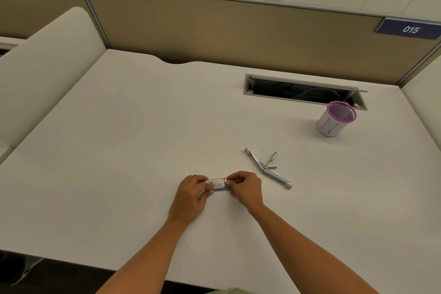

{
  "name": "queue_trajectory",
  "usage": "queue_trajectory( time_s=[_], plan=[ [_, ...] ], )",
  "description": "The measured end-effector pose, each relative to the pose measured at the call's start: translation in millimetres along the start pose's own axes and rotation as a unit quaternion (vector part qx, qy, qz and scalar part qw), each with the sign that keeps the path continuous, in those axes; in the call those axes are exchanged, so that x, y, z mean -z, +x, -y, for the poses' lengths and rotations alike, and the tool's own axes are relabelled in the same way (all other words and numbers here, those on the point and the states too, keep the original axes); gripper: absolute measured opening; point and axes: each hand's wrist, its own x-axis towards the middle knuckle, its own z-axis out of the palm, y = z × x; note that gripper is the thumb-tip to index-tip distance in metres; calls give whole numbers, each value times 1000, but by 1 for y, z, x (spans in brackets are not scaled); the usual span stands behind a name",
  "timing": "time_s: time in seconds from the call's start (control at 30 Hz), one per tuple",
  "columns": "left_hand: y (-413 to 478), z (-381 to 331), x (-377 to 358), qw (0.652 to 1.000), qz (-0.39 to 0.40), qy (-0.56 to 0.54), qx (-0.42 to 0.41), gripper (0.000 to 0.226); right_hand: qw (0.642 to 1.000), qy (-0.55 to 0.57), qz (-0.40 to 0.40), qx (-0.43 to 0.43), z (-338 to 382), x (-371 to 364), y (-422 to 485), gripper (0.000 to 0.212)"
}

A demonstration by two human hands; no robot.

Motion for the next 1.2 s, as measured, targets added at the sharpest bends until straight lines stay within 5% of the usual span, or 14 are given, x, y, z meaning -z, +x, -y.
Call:
queue_trajectory(
  time_s=[0.93,1.2],
  plan=[
    [-2,2,-4,1000,-13,10,24,15,998,-41,7,47,3,-9,4,9],
    [17,-2,0,986,-36,131,93,41,996,-10,-37,78,23,17,22,12]
  ],
)
